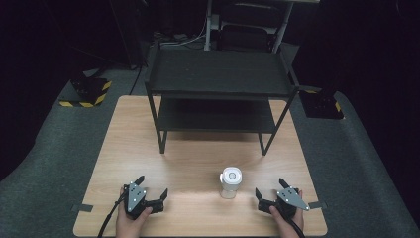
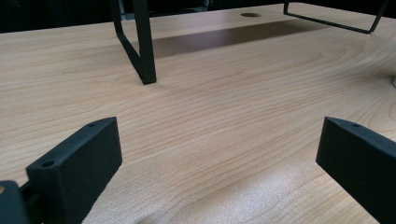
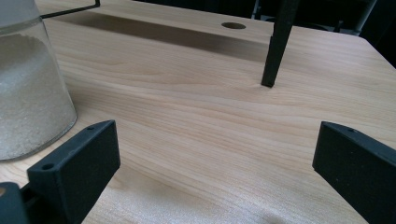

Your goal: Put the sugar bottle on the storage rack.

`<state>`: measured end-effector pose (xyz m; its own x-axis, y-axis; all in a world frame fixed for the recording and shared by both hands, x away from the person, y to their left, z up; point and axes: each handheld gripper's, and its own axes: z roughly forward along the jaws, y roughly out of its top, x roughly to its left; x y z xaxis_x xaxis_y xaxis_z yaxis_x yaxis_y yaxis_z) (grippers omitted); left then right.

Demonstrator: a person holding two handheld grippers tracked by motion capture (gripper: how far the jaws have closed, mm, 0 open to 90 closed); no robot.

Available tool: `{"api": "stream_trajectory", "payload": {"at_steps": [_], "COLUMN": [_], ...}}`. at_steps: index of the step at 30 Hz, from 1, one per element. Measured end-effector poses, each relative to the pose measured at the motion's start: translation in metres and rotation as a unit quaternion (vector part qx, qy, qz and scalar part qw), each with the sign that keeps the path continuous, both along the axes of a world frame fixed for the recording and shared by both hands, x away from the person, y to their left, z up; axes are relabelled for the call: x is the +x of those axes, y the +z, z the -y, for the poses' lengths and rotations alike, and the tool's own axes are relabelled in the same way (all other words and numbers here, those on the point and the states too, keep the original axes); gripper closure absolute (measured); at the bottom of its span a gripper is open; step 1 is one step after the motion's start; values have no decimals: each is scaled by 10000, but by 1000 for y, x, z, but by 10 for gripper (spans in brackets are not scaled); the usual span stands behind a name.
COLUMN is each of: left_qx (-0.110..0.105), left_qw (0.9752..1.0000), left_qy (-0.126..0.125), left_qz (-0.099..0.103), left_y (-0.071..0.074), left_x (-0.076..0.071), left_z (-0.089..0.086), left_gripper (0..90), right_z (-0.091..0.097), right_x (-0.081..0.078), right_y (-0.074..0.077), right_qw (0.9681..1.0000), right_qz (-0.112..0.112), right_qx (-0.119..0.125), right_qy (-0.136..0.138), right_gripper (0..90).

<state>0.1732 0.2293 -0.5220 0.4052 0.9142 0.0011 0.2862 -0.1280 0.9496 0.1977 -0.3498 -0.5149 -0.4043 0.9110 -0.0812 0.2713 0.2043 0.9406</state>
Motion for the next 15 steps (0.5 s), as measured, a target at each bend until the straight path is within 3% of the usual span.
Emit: {"api": "stream_trajectory", "payload": {"at_steps": [15], "left_qx": [-24], "left_qw": [10000], "left_qy": [-2], "left_qz": [4], "left_y": [0], "left_x": [0], "left_z": [-1], "left_gripper": [5], "right_z": [2], "right_x": [-1], "right_y": [-1], "right_qw": [9999], "right_qz": [32], "right_qx": [141], "right_qy": [-61], "right_gripper": [2]}}
